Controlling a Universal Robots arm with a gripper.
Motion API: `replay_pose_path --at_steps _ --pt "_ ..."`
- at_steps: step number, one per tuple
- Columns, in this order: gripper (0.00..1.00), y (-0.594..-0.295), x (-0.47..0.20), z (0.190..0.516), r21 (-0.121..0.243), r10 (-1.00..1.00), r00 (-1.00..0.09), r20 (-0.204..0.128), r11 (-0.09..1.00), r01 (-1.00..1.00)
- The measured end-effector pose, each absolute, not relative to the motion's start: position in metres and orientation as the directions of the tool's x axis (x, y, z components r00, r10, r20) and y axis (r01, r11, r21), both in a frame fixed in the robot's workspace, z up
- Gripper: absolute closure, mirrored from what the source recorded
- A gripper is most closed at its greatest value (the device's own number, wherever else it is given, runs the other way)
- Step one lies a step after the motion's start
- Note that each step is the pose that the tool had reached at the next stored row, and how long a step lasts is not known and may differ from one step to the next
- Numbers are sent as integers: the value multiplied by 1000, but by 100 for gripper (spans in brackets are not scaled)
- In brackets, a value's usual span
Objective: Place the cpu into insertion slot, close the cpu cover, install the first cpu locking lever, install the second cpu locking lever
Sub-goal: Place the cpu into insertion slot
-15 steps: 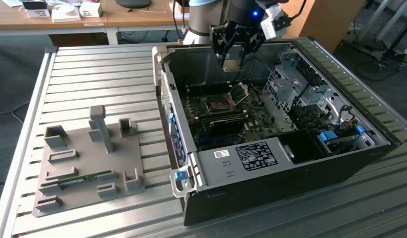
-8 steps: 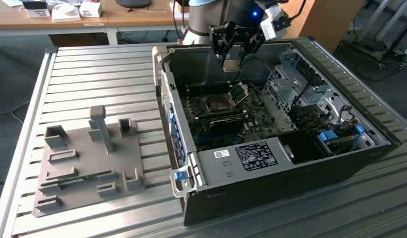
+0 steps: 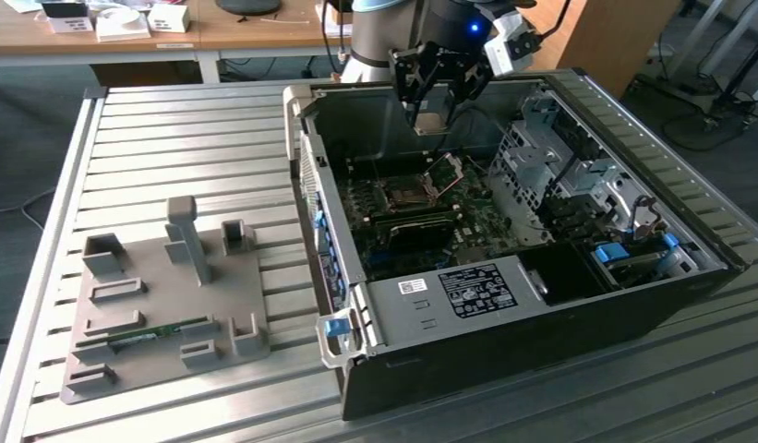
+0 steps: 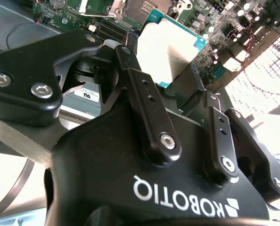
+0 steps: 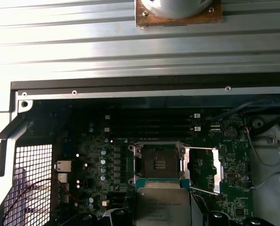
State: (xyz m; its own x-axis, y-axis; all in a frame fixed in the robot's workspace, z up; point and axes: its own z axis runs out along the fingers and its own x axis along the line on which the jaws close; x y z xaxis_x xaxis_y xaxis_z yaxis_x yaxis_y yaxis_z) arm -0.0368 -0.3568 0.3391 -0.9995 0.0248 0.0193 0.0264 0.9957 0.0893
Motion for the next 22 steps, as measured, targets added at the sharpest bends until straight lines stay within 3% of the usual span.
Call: replay_pose_path --at_steps 22 --pt "46 -357 -37 335 89 25 -1000 19 996 26"
